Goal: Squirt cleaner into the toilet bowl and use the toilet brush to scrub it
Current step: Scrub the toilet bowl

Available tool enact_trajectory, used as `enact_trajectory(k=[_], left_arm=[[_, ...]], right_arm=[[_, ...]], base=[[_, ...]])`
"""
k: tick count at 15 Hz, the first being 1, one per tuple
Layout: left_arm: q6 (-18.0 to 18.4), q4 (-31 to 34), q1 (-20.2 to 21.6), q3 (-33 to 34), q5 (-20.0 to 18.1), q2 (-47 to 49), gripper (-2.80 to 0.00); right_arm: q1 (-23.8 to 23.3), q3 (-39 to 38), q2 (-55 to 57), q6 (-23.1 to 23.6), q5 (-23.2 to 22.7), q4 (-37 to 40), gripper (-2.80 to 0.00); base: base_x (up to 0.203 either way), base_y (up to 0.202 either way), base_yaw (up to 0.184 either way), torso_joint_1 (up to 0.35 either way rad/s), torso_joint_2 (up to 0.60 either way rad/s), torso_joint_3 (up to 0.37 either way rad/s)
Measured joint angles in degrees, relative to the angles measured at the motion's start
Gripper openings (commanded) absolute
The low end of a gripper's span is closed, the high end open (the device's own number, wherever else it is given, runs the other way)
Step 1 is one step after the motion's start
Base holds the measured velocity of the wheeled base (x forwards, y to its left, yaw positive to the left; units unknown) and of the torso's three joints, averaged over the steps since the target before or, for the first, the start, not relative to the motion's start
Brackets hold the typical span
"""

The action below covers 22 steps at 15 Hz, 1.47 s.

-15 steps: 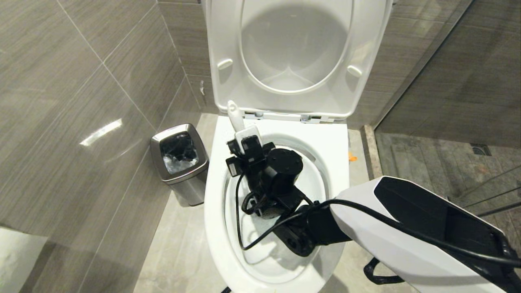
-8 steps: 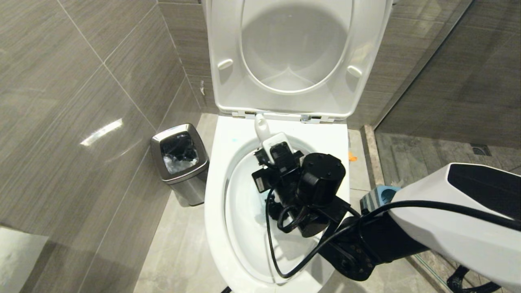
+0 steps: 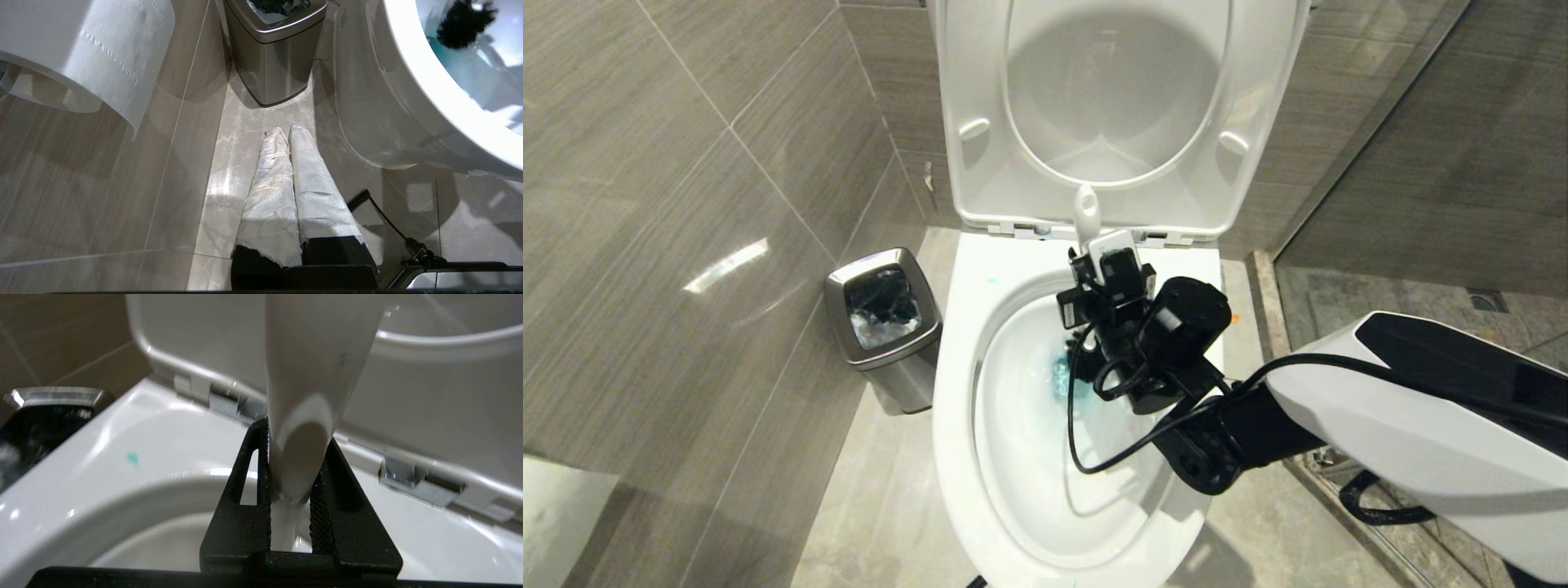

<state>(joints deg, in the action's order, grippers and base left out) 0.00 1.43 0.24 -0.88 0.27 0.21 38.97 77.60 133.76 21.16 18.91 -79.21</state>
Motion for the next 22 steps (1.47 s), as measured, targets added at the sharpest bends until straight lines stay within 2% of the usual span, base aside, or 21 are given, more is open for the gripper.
enact_trajectory(k=[3, 5, 7, 10, 13, 18, 20, 22], left_arm=[[0.0, -0.02, -0.02, 0.0, 0.04, 0.0, -2.8], [0.0, -0.02, -0.02, 0.0, 0.04, 0.0, -2.8], [0.02, -0.02, 0.0, 0.0, 0.06, 0.0, -2.8], [0.02, -0.02, 0.0, 0.0, 0.03, 0.0, -2.8], [0.1, -0.02, 0.0, 0.0, 0.0, 0.0, -2.8], [0.1, -0.05, 0.0, -0.02, -0.02, 0.0, -2.8], [0.08, -0.02, 0.0, -0.05, -0.02, 0.0, -2.8], [0.1, -0.06, 0.0, -0.06, -0.05, 0.0, -2.8]], right_arm=[[1.2, 13.9, 4.71, 0.07, 0.32, 3.67, -2.8], [4.51, 21.4, 7.34, -0.06, 1.13, 7.86, -2.8], [8.6, 25.5, 9.47, -0.65, 1.62, 11.53, -2.8], [12.45, 26.45, 11.02, -3.18, 4.34, 12.93, -2.8], [13.68, 20.07, 9.39, -3.91, 5.6, 13.06, -2.8], [14.33, -7.08, -3.21, -4.9, 5.89, 13.31, -2.8], [11.28, -13.41, -8.19, -4.96, 5.89, 13.28, -2.8], [7.07, -15.01, -10.9, -4.54, 4.99, 13.29, -2.8]], base=[[0.0, 0.0, 0.0, 0.0, 0.0, 0.0], [0.0, 0.0, 0.0, 0.0, 0.0, 0.0], [0.0, 0.0, 0.0, 0.0, 0.0, 0.0], [0.0, 0.0, 0.0, 0.0, 0.0, 0.0], [0.0, 0.0, 0.0, 0.0, 0.0, 0.0], [0.0, 0.0, 0.0, 0.0, 0.0, 0.0], [0.0, 0.0, 0.0, 0.0, 0.0, 0.0], [0.0, 0.0, 0.0, 0.0, 0.0, 0.0]])
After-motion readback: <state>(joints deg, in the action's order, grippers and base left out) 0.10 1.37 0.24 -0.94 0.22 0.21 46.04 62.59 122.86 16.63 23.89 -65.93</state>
